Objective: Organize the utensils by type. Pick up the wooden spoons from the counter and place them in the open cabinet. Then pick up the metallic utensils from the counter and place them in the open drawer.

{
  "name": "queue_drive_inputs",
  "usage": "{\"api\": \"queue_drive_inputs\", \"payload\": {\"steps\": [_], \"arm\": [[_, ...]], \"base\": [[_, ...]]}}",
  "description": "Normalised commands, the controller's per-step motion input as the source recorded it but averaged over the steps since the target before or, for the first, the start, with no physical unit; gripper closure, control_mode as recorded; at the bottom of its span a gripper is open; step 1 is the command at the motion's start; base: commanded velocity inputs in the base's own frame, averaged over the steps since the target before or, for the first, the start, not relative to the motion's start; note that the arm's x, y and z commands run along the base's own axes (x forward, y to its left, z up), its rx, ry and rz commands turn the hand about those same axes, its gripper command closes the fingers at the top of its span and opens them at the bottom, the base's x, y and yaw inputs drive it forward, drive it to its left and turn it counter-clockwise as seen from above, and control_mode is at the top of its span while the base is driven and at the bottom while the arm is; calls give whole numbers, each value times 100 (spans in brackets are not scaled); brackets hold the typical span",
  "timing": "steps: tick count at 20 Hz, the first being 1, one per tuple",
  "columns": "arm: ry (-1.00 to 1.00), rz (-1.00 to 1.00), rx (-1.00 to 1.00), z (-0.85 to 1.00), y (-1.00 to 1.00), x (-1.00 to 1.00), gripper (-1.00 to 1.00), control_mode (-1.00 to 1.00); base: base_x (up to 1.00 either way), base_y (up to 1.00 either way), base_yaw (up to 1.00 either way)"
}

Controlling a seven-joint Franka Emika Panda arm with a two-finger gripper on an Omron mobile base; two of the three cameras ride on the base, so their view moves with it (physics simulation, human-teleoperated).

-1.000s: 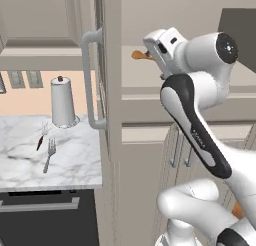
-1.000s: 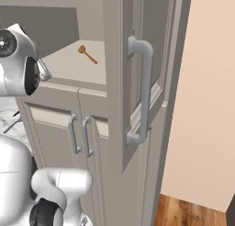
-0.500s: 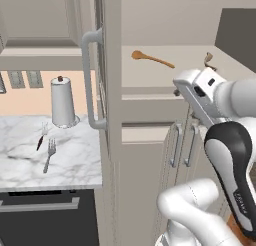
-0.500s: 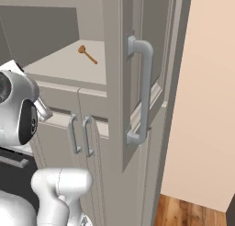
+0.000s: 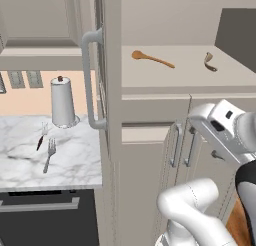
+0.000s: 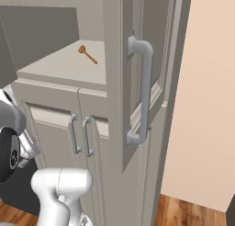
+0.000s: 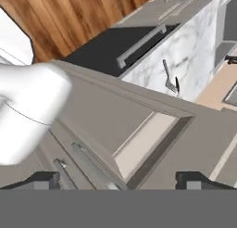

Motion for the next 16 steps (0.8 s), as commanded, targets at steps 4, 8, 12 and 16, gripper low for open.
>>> {"api": "queue_drive_inputs", "payload": {"steps": [4,8,12,16], "arm": [[17,-16,-2,-60,-43,-25,-100,-100],[0,-15,-4,-81,-16,0,-100,-100],[0,-10,-2,-68,-7,-3,-100,-100],[0,-1,0,-49,-30,-18,-100,-100]], "base": [[0,0,0],[0,0,0],[0,0,0],[0,0,0]]}}
